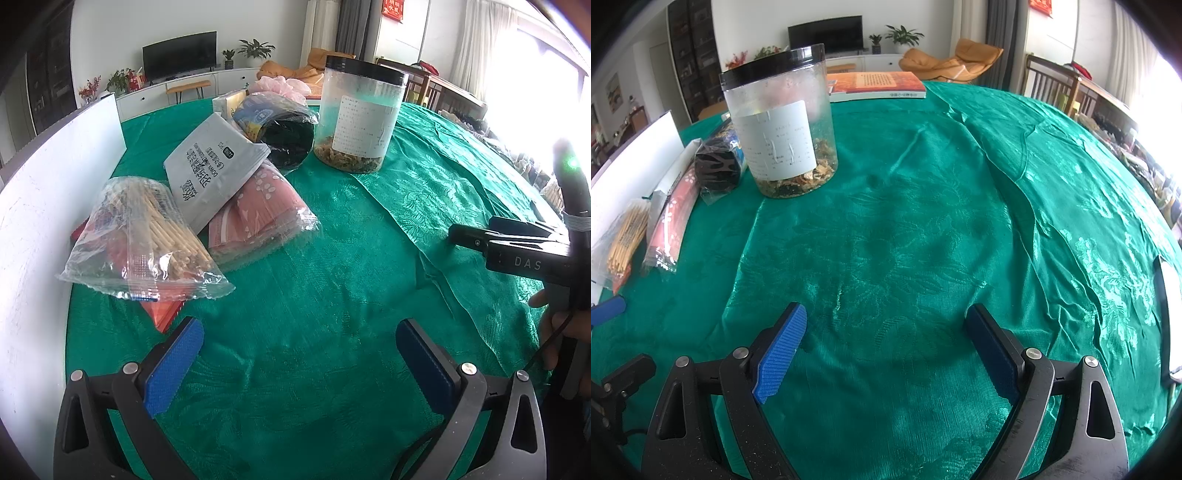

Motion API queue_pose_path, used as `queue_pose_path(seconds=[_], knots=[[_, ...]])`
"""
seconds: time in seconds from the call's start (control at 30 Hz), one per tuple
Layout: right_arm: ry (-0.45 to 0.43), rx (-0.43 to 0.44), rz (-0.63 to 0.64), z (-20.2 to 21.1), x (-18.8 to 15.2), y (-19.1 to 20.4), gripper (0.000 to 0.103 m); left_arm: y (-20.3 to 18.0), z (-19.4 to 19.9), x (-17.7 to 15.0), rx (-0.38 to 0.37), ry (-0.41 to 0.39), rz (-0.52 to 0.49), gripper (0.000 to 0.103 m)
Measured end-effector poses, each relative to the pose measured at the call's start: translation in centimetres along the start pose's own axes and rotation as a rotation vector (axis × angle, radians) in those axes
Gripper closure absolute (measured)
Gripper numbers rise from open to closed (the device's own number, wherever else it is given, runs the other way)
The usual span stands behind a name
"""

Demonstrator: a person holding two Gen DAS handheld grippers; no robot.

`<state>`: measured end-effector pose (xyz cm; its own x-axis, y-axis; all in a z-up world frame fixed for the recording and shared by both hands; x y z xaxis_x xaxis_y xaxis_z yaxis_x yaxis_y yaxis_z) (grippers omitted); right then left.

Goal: Organize soft objects

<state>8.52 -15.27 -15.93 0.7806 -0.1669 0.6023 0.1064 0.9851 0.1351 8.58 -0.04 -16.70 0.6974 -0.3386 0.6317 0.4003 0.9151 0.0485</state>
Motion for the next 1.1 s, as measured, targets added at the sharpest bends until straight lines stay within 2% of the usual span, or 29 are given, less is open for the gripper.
queue_pose_path(seconds=[0.2,0.27,0.37,0.57,0.7,0.73,0.83,0.9,0.97,1.07,1.1], knots=[[0.0,0.0,0.0,0.0,0.0,0.0,0.013,-0.1,-0.2,0.0,0.02,0.023,-0.02,0.0],[0.0,0.0,0.0,0.0,0.0,0.0,0.013,0.1,-0.1,-0.2,0.059,0.055,-0.05,0.0],[-0.001,-0.002,-0.001,0.0,0.0,0.0,0.013,1.2,0.9,-0.6,0.118,0.054,-0.071,0.0],[-0.002,-0.003,-0.003,0.0,0.0,0.0,0.013,3.7,1.4,-2.6,0.12,0.079,0.009,0.0],[-0.009,-0.019,-0.009,0.2,0.0,0.0,0.014,4.5,1.8,-3.0,0.104,0.051,0.07,0.0],[-0.013,0.019,-0.014,0.5,0.2,0.6,0.014,4.5,1.8,-3.0,0.105,0.044,0.076,0.0],[-0.009,0.295,-0.028,2.3,1.1,5.1,0.014,4.4,1.7,-3.0,0.119,0.045,0.078,0.0],[0.041,0.478,-0.008,2.7,1.7,9.4,0.014,4.4,1.7,-3.0,0.122,0.048,0.073,0.0],[0.111,0.547,0.069,1.8,2.0,14.0,0.014,4.4,1.7,-3.0,0.118,0.045,0.076,0.0],[0.197,0.539,0.167,-0.8,1.7,18.5,0.016,4.4,1.8,-2.9,0.118,0.044,0.077,0.0],[0.226,0.538,0.185,-1.7,1.5,19.6,0.021,4.4,1.8,-2.9,0.118,0.044,0.077,0.0]])
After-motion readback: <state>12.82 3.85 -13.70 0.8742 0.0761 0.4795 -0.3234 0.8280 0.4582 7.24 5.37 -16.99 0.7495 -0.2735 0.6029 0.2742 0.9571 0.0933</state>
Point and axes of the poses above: each gripper's, at about its wrist camera, not at the fingertips, and z roughly against the way its jaws point, y to its left, x to its top, the point moved 8 cm from there along -z, roughly the way its jaws point, and after that the axes turned 13 degrees about -z, right-handed, at the moved point
